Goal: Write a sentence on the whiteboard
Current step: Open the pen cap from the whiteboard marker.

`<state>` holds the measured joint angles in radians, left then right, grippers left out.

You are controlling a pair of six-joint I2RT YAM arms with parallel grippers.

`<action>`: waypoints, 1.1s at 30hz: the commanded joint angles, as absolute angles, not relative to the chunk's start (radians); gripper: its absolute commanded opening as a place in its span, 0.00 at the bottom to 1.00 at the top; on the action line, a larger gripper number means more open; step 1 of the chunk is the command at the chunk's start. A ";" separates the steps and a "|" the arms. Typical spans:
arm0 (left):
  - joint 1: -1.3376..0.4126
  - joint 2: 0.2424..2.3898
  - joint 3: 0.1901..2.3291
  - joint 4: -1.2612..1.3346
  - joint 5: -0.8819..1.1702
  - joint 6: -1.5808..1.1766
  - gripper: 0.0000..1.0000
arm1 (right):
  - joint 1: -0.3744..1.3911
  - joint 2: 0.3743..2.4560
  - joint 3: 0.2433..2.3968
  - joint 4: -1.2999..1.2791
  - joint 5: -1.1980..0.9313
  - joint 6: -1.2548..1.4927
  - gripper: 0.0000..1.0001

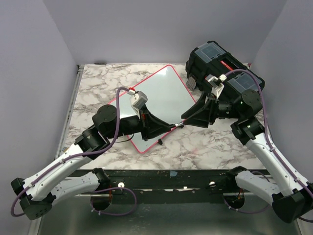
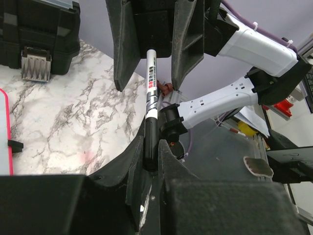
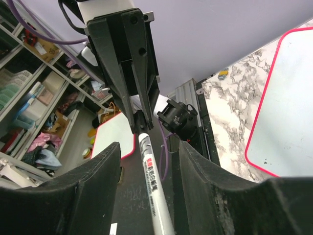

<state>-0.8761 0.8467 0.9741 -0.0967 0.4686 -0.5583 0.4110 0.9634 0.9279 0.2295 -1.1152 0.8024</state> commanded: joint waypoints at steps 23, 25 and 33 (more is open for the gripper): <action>-0.832 0.959 1.096 -0.165 0.586 -0.469 0.00 | 0.429 0.989 0.962 0.212 -1.177 0.809 0.45; -0.831 0.960 1.091 -0.158 0.589 -0.471 0.00 | 0.431 0.989 0.960 0.219 -1.174 0.815 0.45; -0.815 0.975 1.094 -0.158 0.608 -0.461 0.00 | 0.436 0.994 0.963 0.216 -1.178 0.811 0.35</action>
